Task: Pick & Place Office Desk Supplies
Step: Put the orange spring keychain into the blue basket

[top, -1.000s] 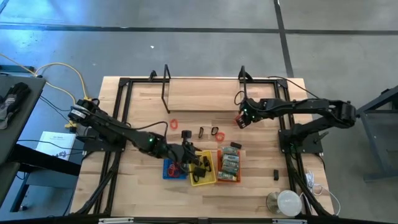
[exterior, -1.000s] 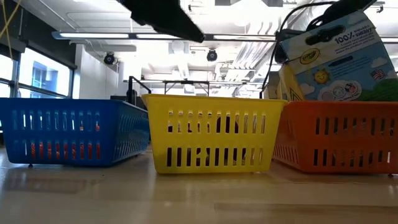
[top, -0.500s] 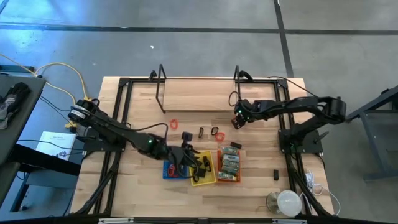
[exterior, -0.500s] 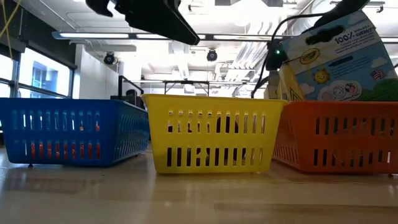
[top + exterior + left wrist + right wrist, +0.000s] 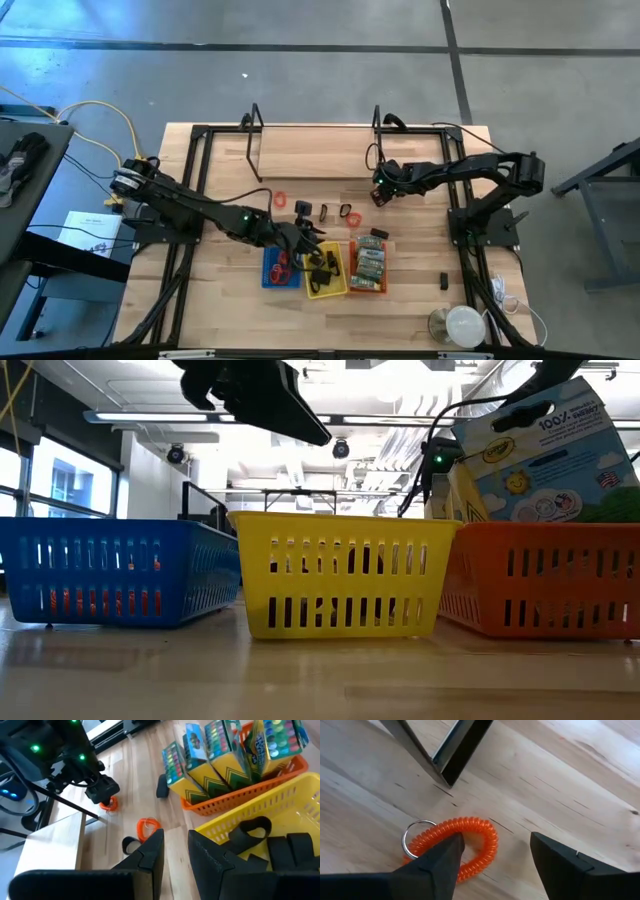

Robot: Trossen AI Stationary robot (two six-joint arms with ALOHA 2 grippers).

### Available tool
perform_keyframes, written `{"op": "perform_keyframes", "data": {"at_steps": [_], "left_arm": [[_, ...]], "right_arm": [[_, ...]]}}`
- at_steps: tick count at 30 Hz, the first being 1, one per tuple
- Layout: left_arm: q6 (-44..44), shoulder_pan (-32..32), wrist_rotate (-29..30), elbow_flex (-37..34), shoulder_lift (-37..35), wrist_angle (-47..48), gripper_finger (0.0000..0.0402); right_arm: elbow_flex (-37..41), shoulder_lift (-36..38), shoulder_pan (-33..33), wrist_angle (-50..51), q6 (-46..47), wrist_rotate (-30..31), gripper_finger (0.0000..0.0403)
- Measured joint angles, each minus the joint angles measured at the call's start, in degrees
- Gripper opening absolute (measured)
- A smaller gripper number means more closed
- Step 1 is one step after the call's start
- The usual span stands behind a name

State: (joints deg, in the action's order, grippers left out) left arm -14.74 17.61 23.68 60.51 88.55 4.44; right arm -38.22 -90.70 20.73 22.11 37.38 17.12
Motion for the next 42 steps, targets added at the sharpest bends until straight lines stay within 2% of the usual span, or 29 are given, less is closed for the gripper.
{"op": "perform_keyframes", "data": {"at_steps": [5, 13, 15, 24, 34, 37, 39, 42], "left_arm": [[1.41, 0.41, -0.17, 0.0, 0.0, 1.07, 0.0081], [2.34, 1.26, -0.17, 0.0, 0.0, 2.26, 0.0081], [2.34, 1.44, -0.17, 0.0, 0.0, 2.26, 0.0081], [1.6, 1.72, -0.15, -0.02, 0.0, 1.45, 0.0081], [-0.45, 1.3, 1.11, 0.0, 0.0, -3.83, 0.0081], [3.58, 0.64, 1.51, 0.0, 0.05, -5.46, 0.0081], [8.23, -0.79, -1.08, 0.0, 0.05, -6.73, 0.0081], [14.02, -4.75, -8.43, -0.01, 0.05, -8.16, 0.0081]], "right_arm": [[0.04, -0.19, 0.0, 0.04, 0.88, -0.58, 0.018], [0.02, -0.33, 0.0, 1.95, 1.33, -0.94, 0.0034], [-0.06, -0.33, 0.0, 2.66, 0.29, -0.92, 0.0013], [0.4, 3.06, -2.89, 5.67, -1.38, 0.33, 0.0005], [0.58, 17.63, -14.4, 16.25, 4.38, 7.25, 0.0004], [0.5, 23.04, -19.94, 14.99, 0.32, 11.12, 0.0004], [0.46, 25.2, -24.63, 12.47, -5.28, 15.0, 0.0004], [0.46, 27.15, -31.94, 5.81, -12.3, 21.97, 0.0004]]}}
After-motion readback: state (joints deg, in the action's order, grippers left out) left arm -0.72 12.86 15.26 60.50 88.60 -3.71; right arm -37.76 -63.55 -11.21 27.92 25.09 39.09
